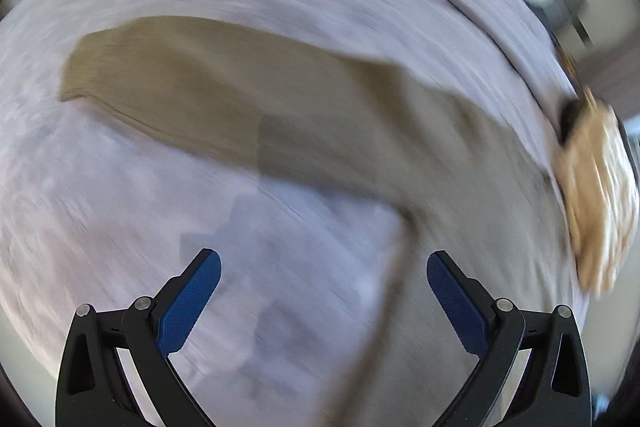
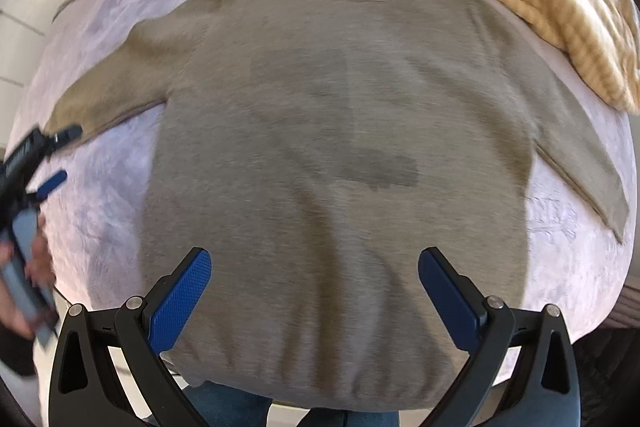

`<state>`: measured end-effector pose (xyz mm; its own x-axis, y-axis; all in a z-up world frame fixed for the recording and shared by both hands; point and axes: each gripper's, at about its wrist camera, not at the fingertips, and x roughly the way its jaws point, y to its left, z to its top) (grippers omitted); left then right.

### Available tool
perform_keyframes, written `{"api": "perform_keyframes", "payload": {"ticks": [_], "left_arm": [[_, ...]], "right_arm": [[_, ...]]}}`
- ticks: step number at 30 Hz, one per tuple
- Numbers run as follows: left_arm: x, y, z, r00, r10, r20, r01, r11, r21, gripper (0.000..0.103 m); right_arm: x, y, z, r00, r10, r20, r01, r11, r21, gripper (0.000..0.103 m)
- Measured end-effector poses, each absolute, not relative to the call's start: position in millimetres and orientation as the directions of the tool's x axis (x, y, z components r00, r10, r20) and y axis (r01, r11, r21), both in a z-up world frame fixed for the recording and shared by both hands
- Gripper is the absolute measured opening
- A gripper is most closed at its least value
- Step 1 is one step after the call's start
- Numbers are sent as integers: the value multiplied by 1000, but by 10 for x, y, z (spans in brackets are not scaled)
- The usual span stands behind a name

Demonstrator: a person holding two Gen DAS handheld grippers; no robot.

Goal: Fold small clothes
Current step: 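Grasp the sweater sleeve cuff with the left tool and fold it across the body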

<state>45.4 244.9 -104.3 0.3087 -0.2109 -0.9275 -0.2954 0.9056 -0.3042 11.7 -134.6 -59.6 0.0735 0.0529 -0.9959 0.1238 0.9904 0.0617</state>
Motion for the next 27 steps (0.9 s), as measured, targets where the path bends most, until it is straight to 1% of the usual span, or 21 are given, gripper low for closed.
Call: {"api": "perform_keyframes", "payload": {"ticks": [3,7,10,12,13,14,15,16,17,18,22,27], "left_arm": [[640,2979,-1257,363,-202,-909,-383,858,-344,103],[907,3511,-1595,382,-163,-910,-476,809,-344,103],[1063,3736,-1814,375,-145,-915,-514,790,-336,103],[1123,3763,-1844,389,-133,-911,-517,788,-336,103],[1143,3753,-1825,403,-118,-908,-512,793,-330,98],[1160,3733,-1785,418,-89,-904,-503,806,-312,77],[1177,3727,-1765,421,-78,-903,-496,814,-302,63],[1206,3737,-1740,429,-86,-899,-486,817,-310,37],[1202,3740,-1707,452,-122,-884,-472,808,-352,14],[1197,3745,-1672,466,-144,-873,-465,800,-380,11],[1188,3558,-1377,543,-227,-808,-352,812,-465,11],[1250,2879,-757,614,-386,-689,-93,831,-549,11]], "right_arm": [[205,-1147,-681,51,52,-997,103,993,57,103],[242,-938,-727,26,57,-998,80,995,59,103],[259,-826,-766,12,53,-999,66,996,53,103],[273,-802,-788,9,48,-999,66,997,49,103],[292,-794,-824,13,44,-999,69,997,44,103],[293,-800,-832,14,48,-999,75,996,49,103],[289,-809,-835,17,53,-998,79,995,54,103],[277,-824,-827,21,64,-998,81,995,65,103],[274,-838,-829,30,68,-997,81,994,70,103],[265,-861,-815,41,71,-997,78,994,74,103],[257,-986,-751,86,65,-994,84,994,72,103],[301,-1322,-685,143,81,-986,117,988,98,103]]}}
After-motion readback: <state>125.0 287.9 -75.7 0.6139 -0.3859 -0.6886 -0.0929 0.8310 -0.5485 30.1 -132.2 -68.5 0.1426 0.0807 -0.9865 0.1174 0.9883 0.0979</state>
